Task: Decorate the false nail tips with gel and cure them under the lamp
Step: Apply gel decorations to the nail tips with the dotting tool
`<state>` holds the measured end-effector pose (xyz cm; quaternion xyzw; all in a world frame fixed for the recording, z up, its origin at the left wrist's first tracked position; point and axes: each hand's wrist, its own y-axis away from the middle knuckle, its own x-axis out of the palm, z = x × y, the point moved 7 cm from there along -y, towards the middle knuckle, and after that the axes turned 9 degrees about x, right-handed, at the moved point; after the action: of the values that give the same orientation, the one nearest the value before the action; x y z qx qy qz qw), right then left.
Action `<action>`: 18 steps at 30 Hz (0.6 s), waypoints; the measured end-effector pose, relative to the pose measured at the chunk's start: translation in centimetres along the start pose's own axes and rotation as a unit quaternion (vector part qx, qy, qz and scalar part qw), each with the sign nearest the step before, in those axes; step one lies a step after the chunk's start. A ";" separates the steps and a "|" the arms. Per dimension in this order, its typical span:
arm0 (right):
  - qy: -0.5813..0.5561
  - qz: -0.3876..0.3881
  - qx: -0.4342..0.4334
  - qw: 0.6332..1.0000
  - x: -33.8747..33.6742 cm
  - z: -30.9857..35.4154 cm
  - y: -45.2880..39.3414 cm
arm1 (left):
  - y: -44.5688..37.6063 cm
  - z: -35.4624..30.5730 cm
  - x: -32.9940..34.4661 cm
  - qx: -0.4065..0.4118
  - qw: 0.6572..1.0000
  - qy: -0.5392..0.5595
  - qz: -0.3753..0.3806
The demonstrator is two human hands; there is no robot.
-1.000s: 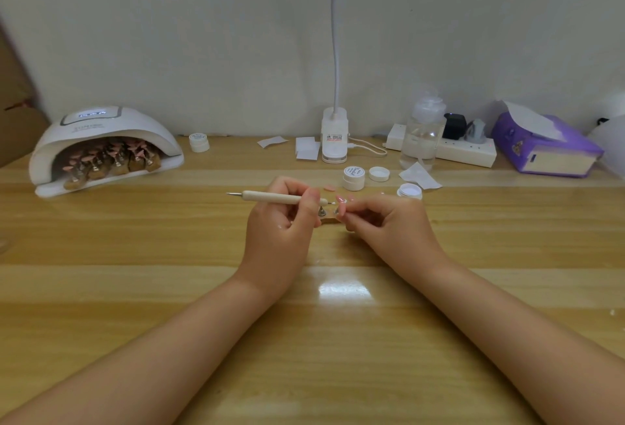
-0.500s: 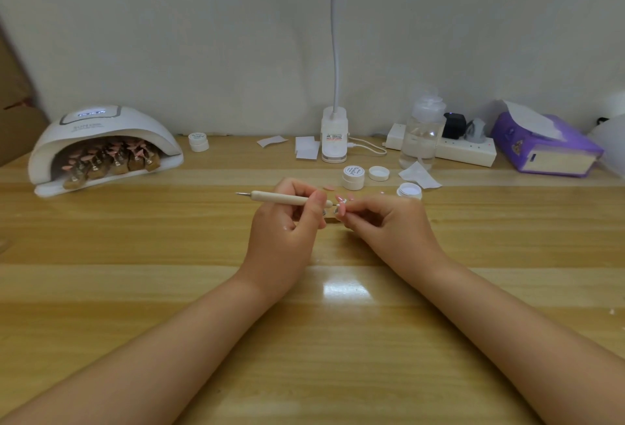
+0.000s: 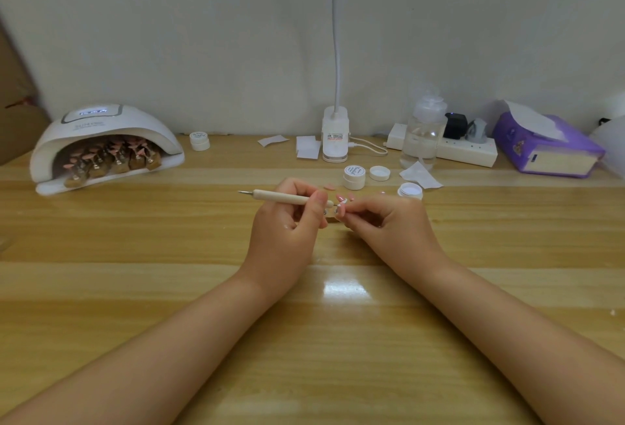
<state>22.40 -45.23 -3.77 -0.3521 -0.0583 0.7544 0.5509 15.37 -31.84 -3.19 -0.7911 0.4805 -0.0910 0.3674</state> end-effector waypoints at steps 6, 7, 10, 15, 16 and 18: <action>0.005 0.002 0.000 1.000 0.0 0.0 0.0 | 0.0 0.1 0.1 0.002 1.000 -0.008 0.002; 0.006 0.003 0.000 1.000 0.0 0.0 0.0 | 0.0 0.1 0.1 0.002 1.000 -0.006 0.002; 0.008 0.003 -0.004 1.000 0.0 0.0 0.0 | 0.0 0.1 0.1 0.000 1.000 -0.002 0.002; 0.003 -0.002 -0.003 1.000 0.1 -0.1 -0.1 | 0.0 0.2 0.1 -0.009 1.000 -0.001 0.000; 0.001 -0.003 -0.001 1.000 0.1 -0.2 0.0 | 0.0 0.2 0.1 -0.009 1.000 -0.001 0.000; 0.000 -0.002 0.001 1.000 0.1 -0.2 -0.1 | 0.0 0.2 0.1 -0.011 1.000 0.001 0.000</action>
<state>22.57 -45.19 -3.96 -0.3511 -0.0585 0.7533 0.5531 15.53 -31.82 -3.32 -0.7949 0.4820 -0.0863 0.3582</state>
